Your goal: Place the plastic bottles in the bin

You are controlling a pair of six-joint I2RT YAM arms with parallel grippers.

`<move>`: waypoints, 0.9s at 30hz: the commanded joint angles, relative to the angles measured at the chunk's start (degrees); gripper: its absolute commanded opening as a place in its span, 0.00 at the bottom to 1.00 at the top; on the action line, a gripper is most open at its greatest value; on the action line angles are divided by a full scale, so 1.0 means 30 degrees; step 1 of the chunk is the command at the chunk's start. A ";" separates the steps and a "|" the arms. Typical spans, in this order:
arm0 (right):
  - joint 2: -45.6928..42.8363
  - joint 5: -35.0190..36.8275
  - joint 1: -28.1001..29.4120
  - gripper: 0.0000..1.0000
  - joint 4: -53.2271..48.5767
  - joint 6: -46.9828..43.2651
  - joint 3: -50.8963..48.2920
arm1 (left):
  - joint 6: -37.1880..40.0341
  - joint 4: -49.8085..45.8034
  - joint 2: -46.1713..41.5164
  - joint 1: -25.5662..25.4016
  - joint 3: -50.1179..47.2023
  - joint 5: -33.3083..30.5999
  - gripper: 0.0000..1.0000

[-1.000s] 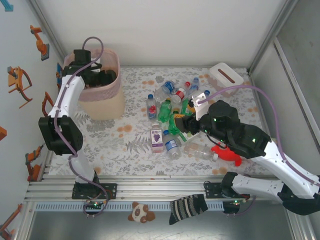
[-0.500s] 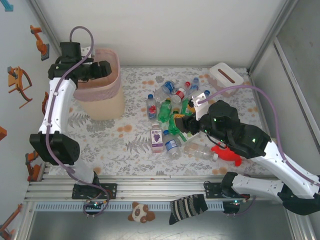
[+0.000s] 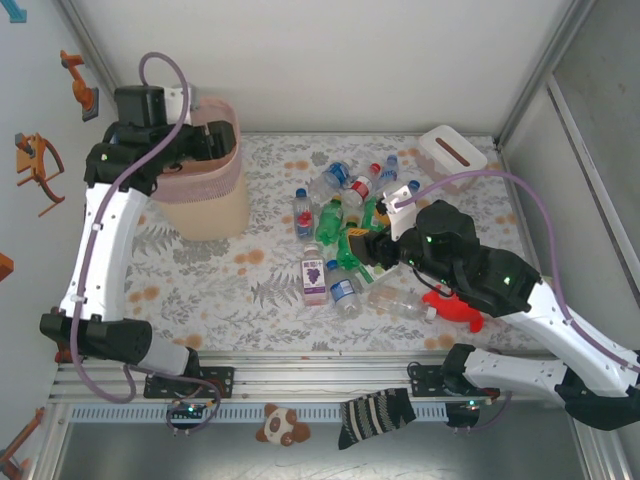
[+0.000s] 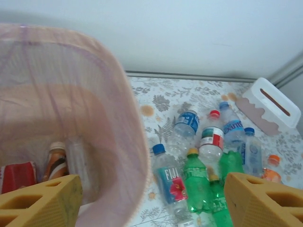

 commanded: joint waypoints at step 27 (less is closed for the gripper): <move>-0.0865 0.0248 0.0140 0.66 -0.0759 0.0303 0.0061 | -0.6702 0.4526 0.7426 -0.8012 -0.4772 -0.7333 0.71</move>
